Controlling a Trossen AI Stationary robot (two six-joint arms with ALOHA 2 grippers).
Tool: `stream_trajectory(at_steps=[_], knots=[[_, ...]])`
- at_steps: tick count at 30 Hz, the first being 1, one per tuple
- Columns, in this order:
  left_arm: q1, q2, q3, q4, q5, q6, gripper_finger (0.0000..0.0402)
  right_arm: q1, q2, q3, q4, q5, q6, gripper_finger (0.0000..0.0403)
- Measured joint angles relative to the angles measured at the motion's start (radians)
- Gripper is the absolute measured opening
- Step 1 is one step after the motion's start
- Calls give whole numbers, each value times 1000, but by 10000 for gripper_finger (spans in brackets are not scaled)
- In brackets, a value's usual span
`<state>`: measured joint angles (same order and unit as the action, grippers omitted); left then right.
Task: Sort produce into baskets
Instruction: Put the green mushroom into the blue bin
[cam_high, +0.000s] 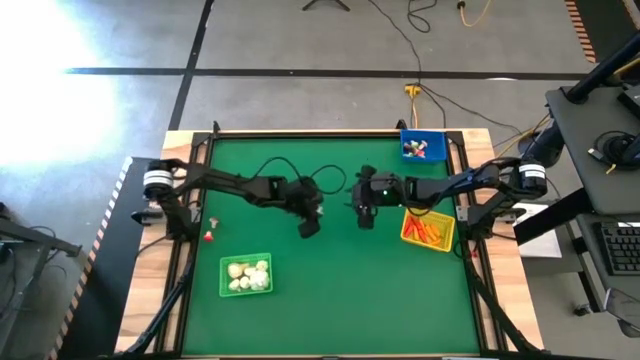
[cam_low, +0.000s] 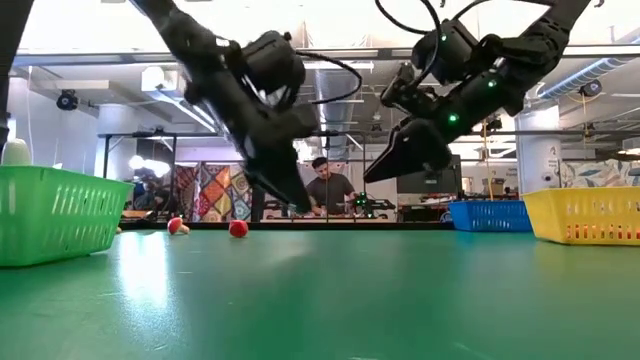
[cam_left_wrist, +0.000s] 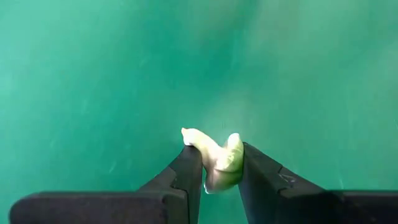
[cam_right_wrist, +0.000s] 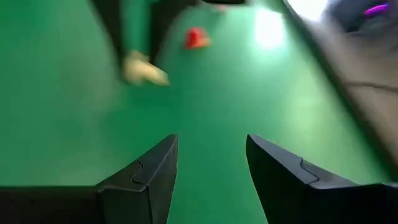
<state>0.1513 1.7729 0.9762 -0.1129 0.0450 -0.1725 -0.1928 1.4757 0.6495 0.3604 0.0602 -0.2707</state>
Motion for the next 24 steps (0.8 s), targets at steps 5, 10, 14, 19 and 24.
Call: stream_trajectory(at_steps=[5,10,14,19,24], knots=[[0,122,-24,220,21,23,73,-6,14,-2,-15,-258,75,183],[-2,214,-23,400,44,53,93,-7,87,-15,-5,-278,97,183],[0,205,-40,425,50,70,114,-7,175,-16,70,-270,129,185],[1,118,-106,400,46,101,149,-9,250,-12,236,-271,97,204],[3,27,-190,410,21,110,175,-9,308,34,249,-278,96,225]])
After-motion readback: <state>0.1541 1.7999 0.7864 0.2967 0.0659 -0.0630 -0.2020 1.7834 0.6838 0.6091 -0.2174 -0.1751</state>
